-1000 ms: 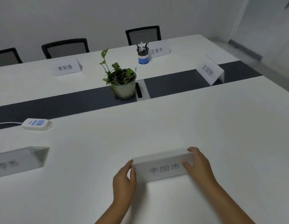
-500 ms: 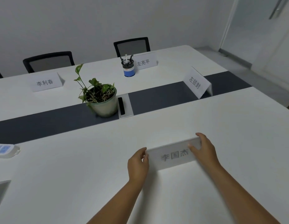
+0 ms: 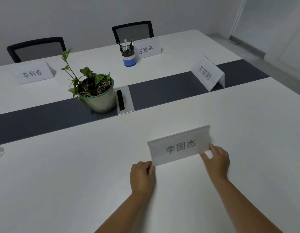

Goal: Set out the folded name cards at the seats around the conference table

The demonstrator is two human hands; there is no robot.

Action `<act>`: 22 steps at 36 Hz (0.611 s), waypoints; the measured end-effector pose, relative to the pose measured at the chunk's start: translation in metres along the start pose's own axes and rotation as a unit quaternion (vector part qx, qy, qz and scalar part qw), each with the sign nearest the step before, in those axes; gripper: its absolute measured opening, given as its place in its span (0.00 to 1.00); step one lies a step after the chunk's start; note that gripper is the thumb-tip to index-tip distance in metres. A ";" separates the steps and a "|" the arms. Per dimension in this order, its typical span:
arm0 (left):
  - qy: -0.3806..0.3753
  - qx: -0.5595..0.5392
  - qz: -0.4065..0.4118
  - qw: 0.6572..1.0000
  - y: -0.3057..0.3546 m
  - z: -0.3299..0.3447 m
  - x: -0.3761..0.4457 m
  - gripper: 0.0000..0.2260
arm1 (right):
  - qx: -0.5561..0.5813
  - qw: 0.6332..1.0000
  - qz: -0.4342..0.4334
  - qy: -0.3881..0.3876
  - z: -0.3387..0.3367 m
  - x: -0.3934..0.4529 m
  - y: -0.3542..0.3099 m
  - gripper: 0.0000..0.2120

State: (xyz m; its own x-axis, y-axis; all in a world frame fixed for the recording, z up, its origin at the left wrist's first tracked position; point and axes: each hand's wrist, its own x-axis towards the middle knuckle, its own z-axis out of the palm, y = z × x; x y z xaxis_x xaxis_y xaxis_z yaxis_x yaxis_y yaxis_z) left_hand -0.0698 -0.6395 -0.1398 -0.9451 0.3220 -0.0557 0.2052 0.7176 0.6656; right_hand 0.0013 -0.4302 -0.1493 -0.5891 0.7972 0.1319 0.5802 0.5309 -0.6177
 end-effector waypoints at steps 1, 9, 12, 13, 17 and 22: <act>0.001 0.013 0.006 1.000 -0.002 0.003 0.002 0.10 | -0.005 1.000 -0.005 0.006 0.003 0.001 0.000 0.18; 0.034 0.016 0.035 0.999 -0.011 0.013 0.013 0.15 | -0.058 0.998 0.001 -0.009 0.014 0.009 0.001 0.22; 0.031 0.017 0.032 0.999 -0.010 0.012 0.014 0.16 | -0.066 0.998 0.003 -0.020 0.013 0.008 0.000 0.23; 0.034 0.020 0.033 0.999 -0.010 0.012 0.014 0.15 | -0.065 0.998 0.003 -0.018 0.014 0.009 0.001 0.22; 0.038 0.028 0.012 0.999 -0.008 0.012 0.015 0.10 | -0.061 0.998 0.003 -0.013 0.013 0.008 0.000 0.22; 0.036 0.019 0.001 0.999 -0.006 0.010 0.015 0.09 | -0.054 0.998 0.005 -0.013 0.012 0.005 -0.001 0.21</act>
State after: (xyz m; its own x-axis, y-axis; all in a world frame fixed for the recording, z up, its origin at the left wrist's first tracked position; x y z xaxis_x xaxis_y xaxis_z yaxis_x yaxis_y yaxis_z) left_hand -0.0823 -0.6326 -0.1522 -0.9605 0.2784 0.0002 0.2148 0.7407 0.6366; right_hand -0.0094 -0.4301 -0.1571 -0.5959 0.7962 0.1052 0.6429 0.5514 -0.5315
